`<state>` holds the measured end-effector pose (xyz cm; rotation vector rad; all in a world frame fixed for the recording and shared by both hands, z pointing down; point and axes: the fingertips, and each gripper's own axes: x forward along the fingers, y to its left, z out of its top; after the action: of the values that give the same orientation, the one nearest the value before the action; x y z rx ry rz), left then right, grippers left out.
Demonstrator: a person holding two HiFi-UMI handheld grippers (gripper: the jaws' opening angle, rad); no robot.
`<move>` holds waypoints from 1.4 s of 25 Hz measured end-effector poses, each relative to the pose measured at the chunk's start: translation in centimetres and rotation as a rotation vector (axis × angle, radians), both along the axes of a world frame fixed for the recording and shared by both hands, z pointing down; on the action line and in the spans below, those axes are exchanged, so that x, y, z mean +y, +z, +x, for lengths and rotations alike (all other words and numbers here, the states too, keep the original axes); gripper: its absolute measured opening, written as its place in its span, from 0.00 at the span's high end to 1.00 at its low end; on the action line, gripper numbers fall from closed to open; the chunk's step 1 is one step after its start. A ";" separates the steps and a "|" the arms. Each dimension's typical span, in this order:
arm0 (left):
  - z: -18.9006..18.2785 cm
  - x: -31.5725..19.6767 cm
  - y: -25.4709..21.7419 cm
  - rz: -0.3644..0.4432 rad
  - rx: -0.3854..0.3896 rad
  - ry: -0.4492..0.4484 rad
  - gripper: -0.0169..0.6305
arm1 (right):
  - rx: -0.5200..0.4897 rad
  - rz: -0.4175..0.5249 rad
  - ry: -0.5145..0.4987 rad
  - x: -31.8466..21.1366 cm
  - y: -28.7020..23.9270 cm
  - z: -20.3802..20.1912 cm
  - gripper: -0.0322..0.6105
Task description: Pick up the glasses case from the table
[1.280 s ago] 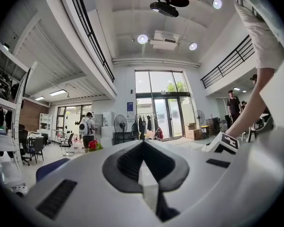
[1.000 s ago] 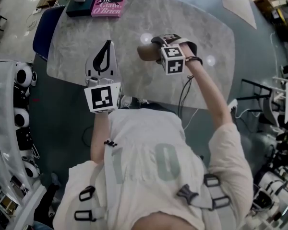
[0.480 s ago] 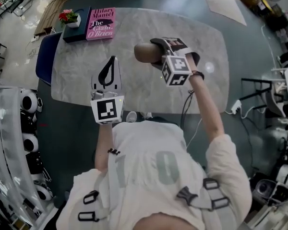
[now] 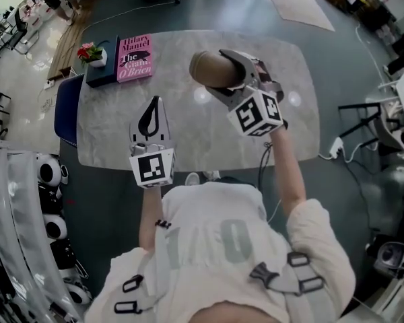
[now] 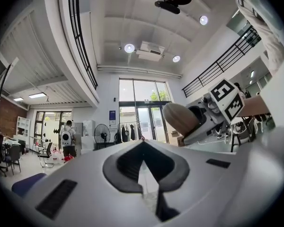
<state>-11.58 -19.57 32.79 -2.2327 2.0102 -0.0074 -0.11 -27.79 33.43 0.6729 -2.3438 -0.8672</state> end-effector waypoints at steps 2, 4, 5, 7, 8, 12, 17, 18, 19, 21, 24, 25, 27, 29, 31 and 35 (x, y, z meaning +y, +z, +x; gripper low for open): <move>-0.1 -0.2 0.1 0.000 -0.007 0.001 0.97 | -0.151 0.000 0.042 0.0 -2.5 0.6 0.35; -0.1 -0.5 0.4 -0.001 -0.032 0.008 0.97 | -0.257 0.019 0.096 -0.1 -4.7 1.6 0.35; 0.0 -0.6 0.3 -0.002 -0.032 0.012 0.97 | -0.300 0.030 0.121 -0.2 -5.6 2.2 0.35; 0.4 -0.9 0.1 -0.002 -0.005 0.016 0.97 | -0.392 0.052 0.158 -0.1 -6.9 3.5 0.35; 0.6 -1.0 0.0 -0.002 0.000 0.019 0.97 | -0.443 0.064 0.171 0.0 -7.5 4.1 0.35; 1.2 -1.5 0.0 -0.001 -0.020 0.037 0.97 | -0.681 0.062 0.226 0.4 -8.8 6.5 0.35; 1.9 -2.1 -1.1 0.019 -0.029 0.050 0.97 | -0.834 0.023 0.345 0.7 -7.9 9.9 0.35; 2.0 -2.3 -1.3 0.020 -0.029 0.051 0.97 | -0.856 0.018 0.366 0.9 -7.5 10.5 0.35; 2.0 -2.4 -1.4 0.021 -0.027 0.053 0.97 | -0.878 0.013 0.384 1.1 -7.1 11.0 0.35; 2.1 -2.5 -1.5 0.025 -0.022 0.056 0.97 | -0.909 0.005 0.424 1.4 -6.0 12.0 0.34; 2.1 -2.5 -1.4 0.023 -0.022 0.059 0.97 | -0.888 0.018 0.485 1.7 -3.8 14.0 0.35; 2.1 -2.5 -1.3 0.021 -0.024 0.059 0.97 | -0.876 0.018 0.496 1.8 -3.2 14.4 0.34; 2.1 -2.6 -1.2 0.017 -0.026 0.058 0.97 | -0.862 0.005 0.500 2.0 -2.4 14.6 0.35; 2.2 -2.8 -1.1 0.016 -0.027 0.061 0.97 | -0.863 -0.015 0.502 2.1 -1.8 14.6 0.35; 2.2 -3.0 -0.9 0.015 -0.028 0.064 0.97 | -0.874 -0.028 0.507 2.1 -1.5 14.6 0.35; 2.4 -3.3 -0.9 0.013 -0.023 0.068 0.97 | -0.886 -0.027 0.508 2.0 -1.7 14.6 0.35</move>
<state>-9.21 -22.87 31.91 -2.2812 1.9161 -0.0137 14.48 -25.81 31.73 1.8263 -2.6578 -0.3166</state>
